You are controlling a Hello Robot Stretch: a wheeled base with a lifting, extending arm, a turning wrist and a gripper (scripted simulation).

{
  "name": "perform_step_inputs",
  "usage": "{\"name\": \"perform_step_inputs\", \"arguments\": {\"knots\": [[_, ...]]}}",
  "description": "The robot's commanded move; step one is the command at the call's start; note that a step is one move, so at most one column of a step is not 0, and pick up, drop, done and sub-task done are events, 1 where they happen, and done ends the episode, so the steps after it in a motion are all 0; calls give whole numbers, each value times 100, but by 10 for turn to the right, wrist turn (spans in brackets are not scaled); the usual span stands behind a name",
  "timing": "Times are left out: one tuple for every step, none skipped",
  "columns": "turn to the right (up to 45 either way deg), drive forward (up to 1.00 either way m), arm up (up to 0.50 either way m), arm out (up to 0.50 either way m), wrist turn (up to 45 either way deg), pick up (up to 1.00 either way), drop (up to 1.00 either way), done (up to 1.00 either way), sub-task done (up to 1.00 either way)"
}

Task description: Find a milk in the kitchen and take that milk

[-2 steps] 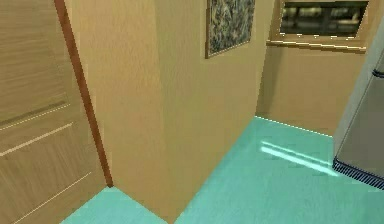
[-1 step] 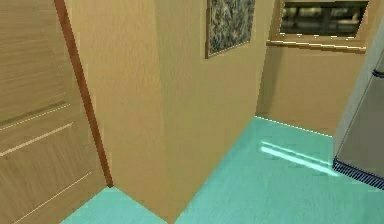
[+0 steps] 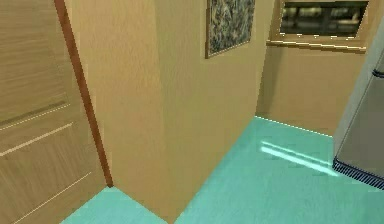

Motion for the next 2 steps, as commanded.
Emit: {"name": "perform_step_inputs", "arguments": {"knots": [[0, 0, 0, 0, 450, 0, 0, 0, 0], [0, 0, 0, 0, 210, 0, 0, 0, 0]]}}
